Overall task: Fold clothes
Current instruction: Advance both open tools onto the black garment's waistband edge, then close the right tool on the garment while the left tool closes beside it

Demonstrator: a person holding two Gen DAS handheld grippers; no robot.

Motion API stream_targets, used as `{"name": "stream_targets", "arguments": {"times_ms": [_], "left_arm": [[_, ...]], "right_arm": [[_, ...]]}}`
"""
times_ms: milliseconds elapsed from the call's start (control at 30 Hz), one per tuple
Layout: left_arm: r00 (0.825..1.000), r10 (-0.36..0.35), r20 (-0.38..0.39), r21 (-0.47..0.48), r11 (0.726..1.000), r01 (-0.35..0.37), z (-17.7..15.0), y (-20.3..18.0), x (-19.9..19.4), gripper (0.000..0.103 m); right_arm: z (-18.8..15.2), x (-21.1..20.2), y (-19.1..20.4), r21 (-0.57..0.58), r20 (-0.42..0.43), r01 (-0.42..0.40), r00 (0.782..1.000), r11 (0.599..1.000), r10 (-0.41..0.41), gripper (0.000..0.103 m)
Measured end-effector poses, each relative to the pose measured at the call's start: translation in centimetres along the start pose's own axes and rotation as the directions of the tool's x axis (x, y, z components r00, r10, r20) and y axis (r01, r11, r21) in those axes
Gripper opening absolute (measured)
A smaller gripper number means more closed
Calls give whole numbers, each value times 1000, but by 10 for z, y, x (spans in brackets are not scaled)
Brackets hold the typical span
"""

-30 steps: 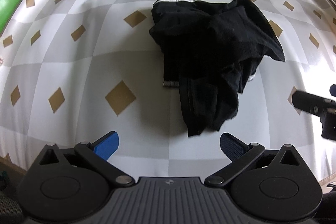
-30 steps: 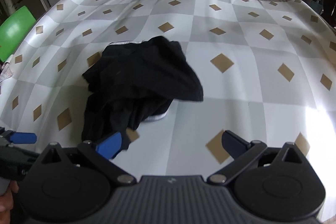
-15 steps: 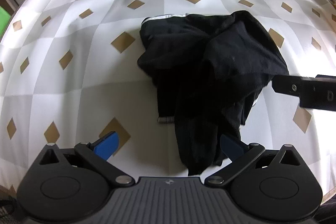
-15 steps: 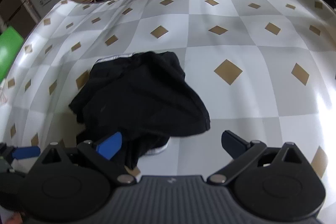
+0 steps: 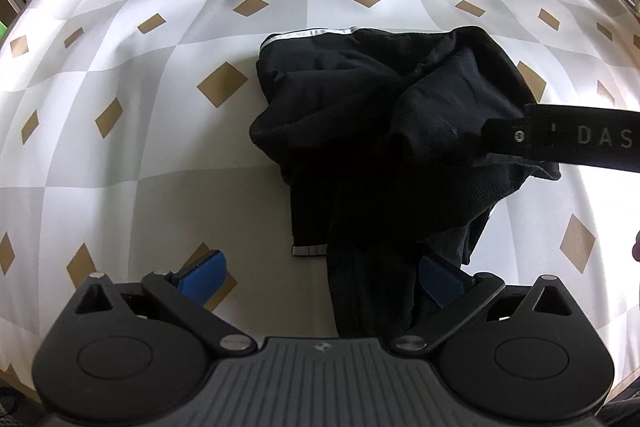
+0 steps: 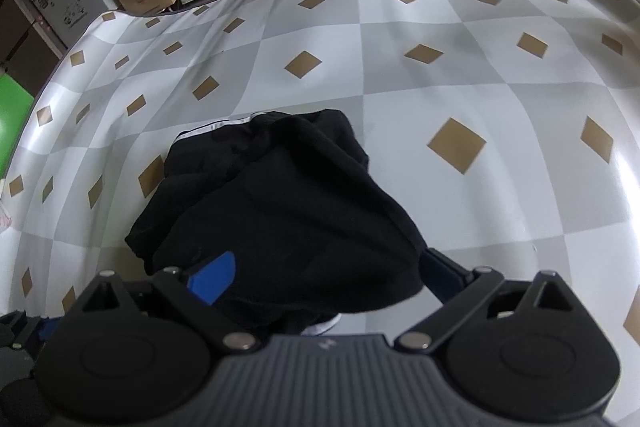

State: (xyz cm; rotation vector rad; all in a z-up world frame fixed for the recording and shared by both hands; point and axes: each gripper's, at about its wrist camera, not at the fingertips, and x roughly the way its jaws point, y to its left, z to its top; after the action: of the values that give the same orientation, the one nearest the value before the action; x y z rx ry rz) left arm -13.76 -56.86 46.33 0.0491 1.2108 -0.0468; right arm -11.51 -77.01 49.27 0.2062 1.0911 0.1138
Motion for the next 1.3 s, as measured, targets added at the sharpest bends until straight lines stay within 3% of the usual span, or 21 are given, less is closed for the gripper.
{"name": "stream_targets", "arguments": {"times_ms": [967, 1133, 1233, 1300], "left_arm": [[1000, 8, -19, -3, 1000, -8, 3, -6, 6, 103], [999, -2, -44, -15, 1000, 1, 2, -5, 12, 103], [998, -10, -55, -24, 1000, 9, 2, -4, 15, 103], [998, -12, -60, -24, 1000, 10, 1, -4, 17, 103]], "right_arm": [[3, 17, 11, -10, -30, 3, 1000, 1000, -3, 97], [1, 22, 7, 2, -48, -7, 999, 1000, 7, 84], [0, 23, 3, 11, -51, -20, 999, 1000, 20, 70], [-1, 23, 1, 15, -53, -30, 998, 999, 31, 56]]}}
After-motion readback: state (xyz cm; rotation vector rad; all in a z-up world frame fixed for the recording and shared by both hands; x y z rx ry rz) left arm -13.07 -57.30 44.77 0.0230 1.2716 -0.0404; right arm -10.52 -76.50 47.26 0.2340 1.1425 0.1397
